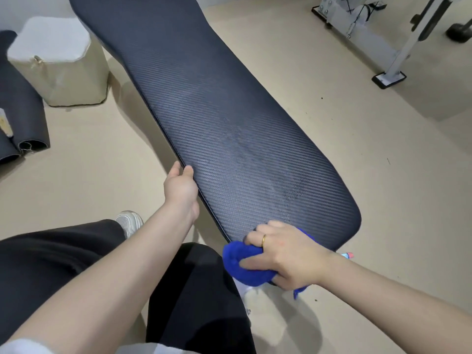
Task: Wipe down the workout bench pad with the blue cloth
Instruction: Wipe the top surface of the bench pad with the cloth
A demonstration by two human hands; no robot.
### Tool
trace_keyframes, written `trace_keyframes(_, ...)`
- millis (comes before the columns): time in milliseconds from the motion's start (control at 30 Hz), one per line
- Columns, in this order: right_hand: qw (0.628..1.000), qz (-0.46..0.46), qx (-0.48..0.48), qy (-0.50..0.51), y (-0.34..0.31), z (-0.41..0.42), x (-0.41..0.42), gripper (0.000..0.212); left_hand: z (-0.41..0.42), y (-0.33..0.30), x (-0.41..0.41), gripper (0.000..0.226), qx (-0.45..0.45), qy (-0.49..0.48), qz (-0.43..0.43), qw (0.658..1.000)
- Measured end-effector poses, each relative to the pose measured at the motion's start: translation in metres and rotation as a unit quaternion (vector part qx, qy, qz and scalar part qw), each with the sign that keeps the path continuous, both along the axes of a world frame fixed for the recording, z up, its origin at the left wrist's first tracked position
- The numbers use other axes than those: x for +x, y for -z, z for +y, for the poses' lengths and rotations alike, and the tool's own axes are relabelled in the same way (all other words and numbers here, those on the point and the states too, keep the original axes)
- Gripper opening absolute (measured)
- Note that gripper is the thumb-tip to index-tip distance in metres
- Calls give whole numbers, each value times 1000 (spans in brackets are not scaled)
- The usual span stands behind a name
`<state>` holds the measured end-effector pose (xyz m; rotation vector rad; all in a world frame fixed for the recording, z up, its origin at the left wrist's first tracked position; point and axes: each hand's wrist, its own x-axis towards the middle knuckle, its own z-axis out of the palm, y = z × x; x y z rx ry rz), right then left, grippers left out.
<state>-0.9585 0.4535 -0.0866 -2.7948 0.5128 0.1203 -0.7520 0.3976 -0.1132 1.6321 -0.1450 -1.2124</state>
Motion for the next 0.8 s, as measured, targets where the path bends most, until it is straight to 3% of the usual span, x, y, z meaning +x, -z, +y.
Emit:
trace_keyframes(100, 999, -33, -24, 26, 2, -21, 3, 38, 4, -1, -3, 49, -2, 0, -15, 1000)
trace_keyframes(233, 963, -57, -92, 247, 2, -49, 5, 36, 20, 0, -14, 67, 18, 20, -55, 998)
trace_keyframes(400, 989, -41, -73, 123, 6, -3, -35, 33, 29, -9, -29, 84, 17, 69, -103, 992)
trace_keyframes(467, 985, -40, -64, 156, 6, -19, -42, 32, 20, -15, -32, 78, 25, 78, -144, 986)
trace_keyframes(533, 956, -48, -95, 274, 8, -54, -43, 30, 15, -17, -35, 67, 28, 68, -162, 984)
trace_keyframes(633, 855, -27, -133, 501, 9, -95, -49, 27, 17, -13, -39, 62, 33, 76, -182, 980)
trace_keyframes(700, 827, -6, -131, 546, 8, -96, -48, 27, 19, -11, -39, 63, 28, 75, -189, 979)
trace_keyframes(733, 835, -13, -126, 535, 5, -88, -43, 25, 19, -11, -39, 63, 24, 73, -189, 979)
trace_keyframes(800, 887, -54, -118, 444, 7, -62, -35, 25, 18, -11, -39, 63, 29, 74, -191, 978)
